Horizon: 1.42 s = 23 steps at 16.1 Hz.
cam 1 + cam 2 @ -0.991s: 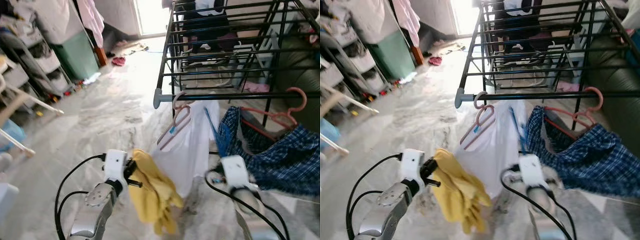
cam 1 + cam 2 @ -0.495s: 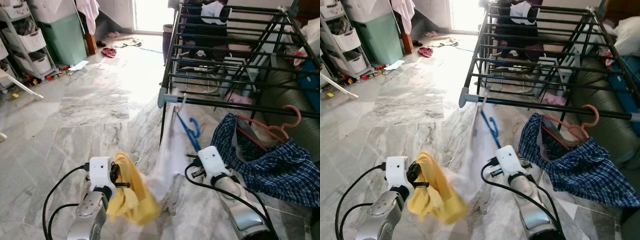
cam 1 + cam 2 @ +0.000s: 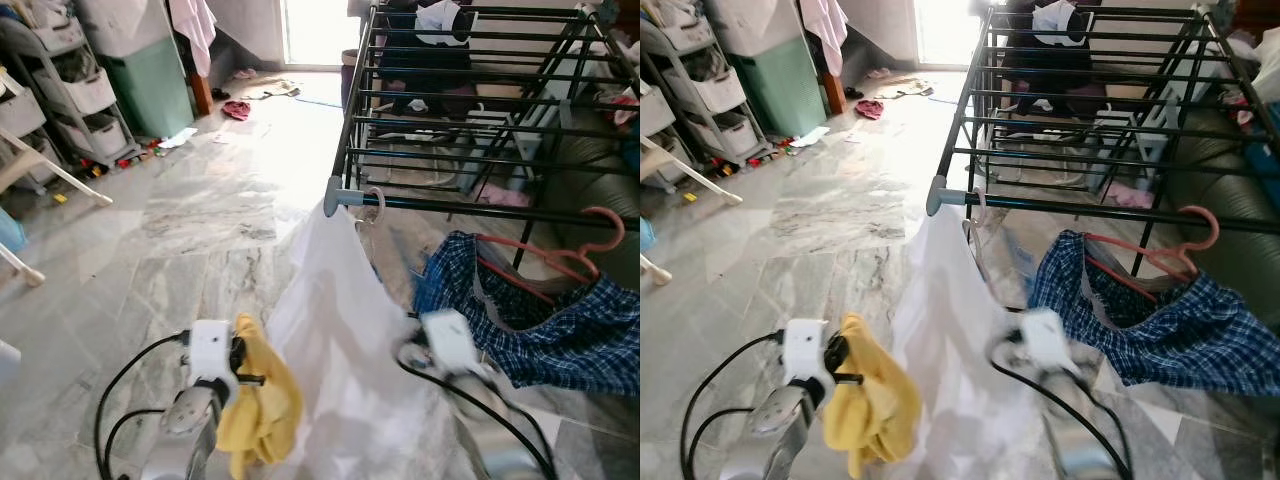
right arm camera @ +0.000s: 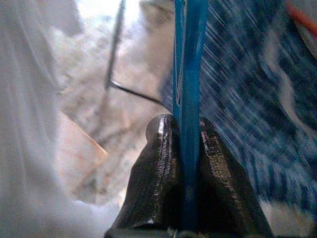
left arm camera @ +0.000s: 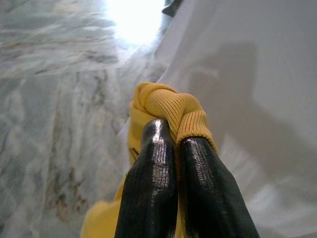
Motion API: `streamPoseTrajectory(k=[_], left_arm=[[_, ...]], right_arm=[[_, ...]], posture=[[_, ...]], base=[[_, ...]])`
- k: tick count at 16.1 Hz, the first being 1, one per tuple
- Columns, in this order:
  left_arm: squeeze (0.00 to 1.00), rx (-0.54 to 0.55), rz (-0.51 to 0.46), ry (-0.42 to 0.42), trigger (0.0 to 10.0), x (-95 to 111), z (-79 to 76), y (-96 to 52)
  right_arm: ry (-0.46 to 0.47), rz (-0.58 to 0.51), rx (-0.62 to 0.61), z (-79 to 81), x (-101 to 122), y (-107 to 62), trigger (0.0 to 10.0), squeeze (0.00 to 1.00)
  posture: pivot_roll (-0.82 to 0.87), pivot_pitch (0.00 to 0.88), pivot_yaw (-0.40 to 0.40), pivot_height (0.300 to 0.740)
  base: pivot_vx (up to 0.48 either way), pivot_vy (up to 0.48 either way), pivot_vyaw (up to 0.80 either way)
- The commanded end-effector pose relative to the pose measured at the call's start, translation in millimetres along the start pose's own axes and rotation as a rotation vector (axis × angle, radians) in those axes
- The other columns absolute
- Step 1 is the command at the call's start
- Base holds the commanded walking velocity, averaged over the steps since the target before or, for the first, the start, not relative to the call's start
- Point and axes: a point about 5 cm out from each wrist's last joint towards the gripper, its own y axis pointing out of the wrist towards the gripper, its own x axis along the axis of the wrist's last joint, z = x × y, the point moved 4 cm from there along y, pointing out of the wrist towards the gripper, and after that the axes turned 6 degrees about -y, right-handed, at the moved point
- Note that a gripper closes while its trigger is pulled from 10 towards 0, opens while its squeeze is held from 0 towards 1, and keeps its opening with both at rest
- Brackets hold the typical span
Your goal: Hang hanger
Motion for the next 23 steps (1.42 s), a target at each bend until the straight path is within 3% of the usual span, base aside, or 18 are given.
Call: streamPoseTrajectory(k=[1, 5, 8, 9, 13, 17, 23], left_arm=[[0.00, -0.031, -0.028, 0.028, 10.0, 10, -5.9, 5.0], [0.00, -0.087, -0.017, 0.039, 10.0, 12, -15.2, 1.5], [0.00, -0.014, -0.032, 0.021, 10.0, 7, -5.4, 3.4], [0.00, 0.021, -0.045, -0.013, 10.0, 11, -0.8, 3.7], [0.00, 0.079, -0.055, 0.004, 10.0, 9, 8.3, 1.1], [0.00, 0.123, -0.063, -0.012, 10.0, 6, 16.4, -5.7], [0.00, 0.094, -0.057, 0.009, 10.0, 11, 10.8, 1.4]], right_arm=[[0.021, -0.019, -0.050, -11.2, 5, -1.0, 10.0, 0.00], [0.041, -0.023, -0.086, -21.3, 0, -11.5, 10.0, 0.00], [0.022, -0.050, 0.015, 0.3, 5, -2.3, 10.0, 0.00], [0.014, -0.091, 0.057, 7.2, 21, 2.0, 10.0, 0.00], [0.003, -0.109, 0.095, 13.0, 32, 10.3, 10.0, 0.00], [-0.008, -0.127, 0.158, 32.0, 41, 14.4, 10.0, 0.00], [0.043, -0.067, 0.104, 23.5, 27, 16.8, 10.0, 0.00]], posture=[[-0.18, 0.000, 0.086, 0.740], [-0.21, 0.000, 0.103, 0.740], [-0.17, 0.000, 0.065, 0.740], [-0.16, 0.000, 0.058, 0.740], [-0.11, 0.000, 0.022, 0.740], [-0.07, 0.000, -0.007, 0.740], [-0.09, 0.000, 0.026, 0.740]], base=[[0.000, 0.000, 0.00], [0.000, 0.000, 0.00], [0.000, 0.000, 0.00], [0.000, 0.000, 0.00], [0.000, 0.000, 0.00], [0.000, 0.000, 0.00], [-0.040, 0.000, 0.00]])
